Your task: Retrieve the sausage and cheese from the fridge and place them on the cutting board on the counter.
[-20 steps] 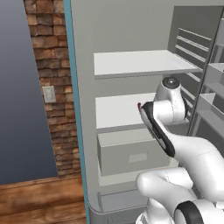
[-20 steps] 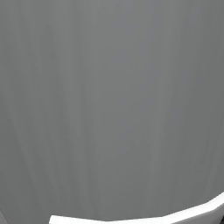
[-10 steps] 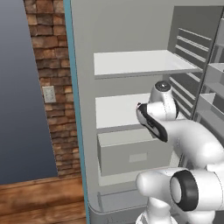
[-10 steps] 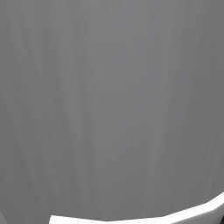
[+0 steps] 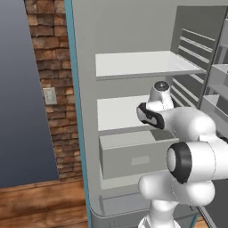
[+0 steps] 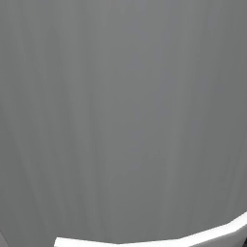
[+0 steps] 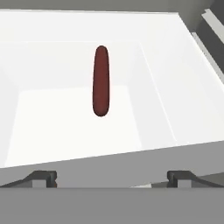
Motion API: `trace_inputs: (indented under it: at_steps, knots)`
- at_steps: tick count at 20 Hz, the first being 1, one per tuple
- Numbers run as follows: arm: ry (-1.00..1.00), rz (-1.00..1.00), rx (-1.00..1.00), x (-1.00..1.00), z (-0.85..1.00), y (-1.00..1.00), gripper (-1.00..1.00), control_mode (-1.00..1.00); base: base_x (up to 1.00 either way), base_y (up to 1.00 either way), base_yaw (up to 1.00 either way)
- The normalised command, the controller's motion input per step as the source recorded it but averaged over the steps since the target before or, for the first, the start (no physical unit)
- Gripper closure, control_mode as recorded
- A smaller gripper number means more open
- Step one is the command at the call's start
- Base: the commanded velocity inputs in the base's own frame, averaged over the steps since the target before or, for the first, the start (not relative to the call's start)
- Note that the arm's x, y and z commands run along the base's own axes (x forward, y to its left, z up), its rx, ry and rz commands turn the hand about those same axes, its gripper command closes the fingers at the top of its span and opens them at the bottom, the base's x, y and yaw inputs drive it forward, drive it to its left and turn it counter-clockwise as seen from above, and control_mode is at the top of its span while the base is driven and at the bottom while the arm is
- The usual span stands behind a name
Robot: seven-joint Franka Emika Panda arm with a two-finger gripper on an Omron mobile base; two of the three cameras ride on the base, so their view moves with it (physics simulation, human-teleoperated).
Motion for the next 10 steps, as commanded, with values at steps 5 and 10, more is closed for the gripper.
trace_inputs:
  at_steps: [5,10]
  knots:
    - [0.02,0.0,0.02,0.66,-0.19,0.0,-1.0,-1.0,0.0,0.0,0.0]
    - [0.03,0.0,0.02,0.4,-0.38,-0.05,-1.0,-1.0,0.0,0.0,0.0]
